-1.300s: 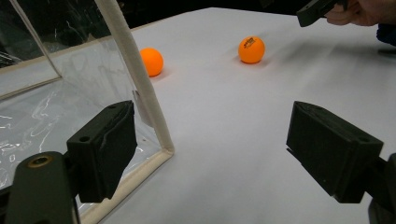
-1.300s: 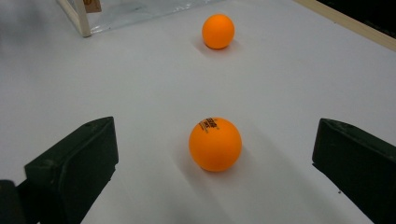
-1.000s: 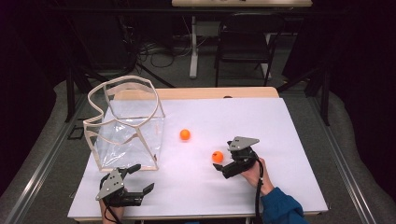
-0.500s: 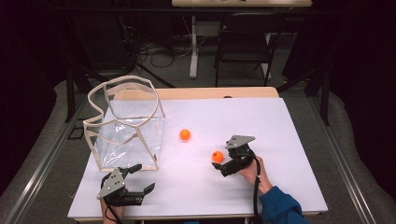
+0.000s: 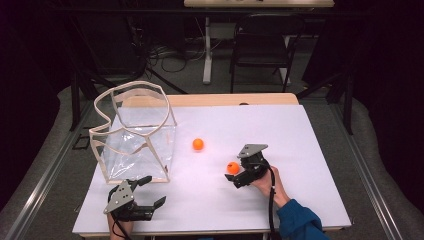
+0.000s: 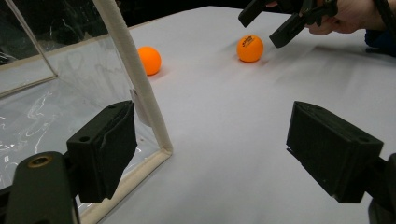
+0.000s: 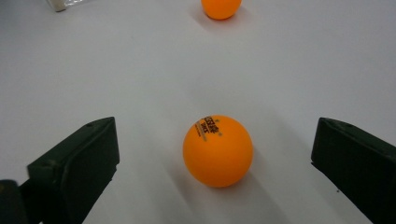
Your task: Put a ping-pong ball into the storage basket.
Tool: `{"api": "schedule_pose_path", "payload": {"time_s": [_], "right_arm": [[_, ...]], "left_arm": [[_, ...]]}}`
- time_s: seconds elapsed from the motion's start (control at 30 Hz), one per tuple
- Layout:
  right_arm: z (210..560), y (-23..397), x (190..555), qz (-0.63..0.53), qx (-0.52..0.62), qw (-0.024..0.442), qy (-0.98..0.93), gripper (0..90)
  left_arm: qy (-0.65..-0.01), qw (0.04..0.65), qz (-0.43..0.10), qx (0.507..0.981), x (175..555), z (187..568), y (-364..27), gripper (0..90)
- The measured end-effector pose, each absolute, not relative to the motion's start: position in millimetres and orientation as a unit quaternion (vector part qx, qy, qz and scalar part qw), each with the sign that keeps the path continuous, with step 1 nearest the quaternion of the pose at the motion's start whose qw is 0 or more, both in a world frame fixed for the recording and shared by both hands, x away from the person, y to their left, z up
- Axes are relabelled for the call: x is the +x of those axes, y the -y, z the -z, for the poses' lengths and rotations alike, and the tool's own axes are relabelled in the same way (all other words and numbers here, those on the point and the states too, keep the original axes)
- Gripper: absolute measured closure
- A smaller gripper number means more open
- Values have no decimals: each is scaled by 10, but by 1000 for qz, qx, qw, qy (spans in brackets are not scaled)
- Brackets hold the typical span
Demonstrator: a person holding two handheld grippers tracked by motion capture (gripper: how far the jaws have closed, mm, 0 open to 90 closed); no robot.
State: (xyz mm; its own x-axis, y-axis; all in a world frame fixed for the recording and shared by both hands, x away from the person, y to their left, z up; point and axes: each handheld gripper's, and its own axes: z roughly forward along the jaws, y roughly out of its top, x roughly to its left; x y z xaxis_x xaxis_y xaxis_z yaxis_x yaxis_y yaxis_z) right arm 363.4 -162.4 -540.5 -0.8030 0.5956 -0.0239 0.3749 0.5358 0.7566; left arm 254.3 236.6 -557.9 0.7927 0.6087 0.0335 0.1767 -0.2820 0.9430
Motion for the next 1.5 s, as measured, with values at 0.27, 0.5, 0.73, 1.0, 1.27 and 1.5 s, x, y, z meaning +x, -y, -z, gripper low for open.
{"api": "schedule_pose_path", "payload": {"time_s": [0.27, 0.5, 0.73, 1.0, 1.27, 1.5], "right_arm": [[5439, 1594, 3637, -377, 282, 136, -872, 89], [5464, 1593, 3640, -367, 293, 141, -872, 219], [5489, 1591, 3646, -360, 292, 140, -875, 343], [5499, 1571, 3642, -353, 289, 143, -878, 459], [5504, 1565, 3643, -347, 286, 149, -881, 504], [5498, 1552, 3636, -343, 282, 153, -883, 506]], "left_arm": [[-254, 546, -200, 773, 2539, 5578, -2366, 159], [-252, 550, -195, 772, 2568, 5590, -2350, 159], [-250, 546, -193, 776, 2568, 5581, -2359, 159], [-254, 549, -200, 771, 2566, 5588, -2349, 159], [-257, 544, -205, 772, 2562, 5580, -2365, 159], [-257, 541, -209, 773, 2549, 5575, -2356, 159]]}}
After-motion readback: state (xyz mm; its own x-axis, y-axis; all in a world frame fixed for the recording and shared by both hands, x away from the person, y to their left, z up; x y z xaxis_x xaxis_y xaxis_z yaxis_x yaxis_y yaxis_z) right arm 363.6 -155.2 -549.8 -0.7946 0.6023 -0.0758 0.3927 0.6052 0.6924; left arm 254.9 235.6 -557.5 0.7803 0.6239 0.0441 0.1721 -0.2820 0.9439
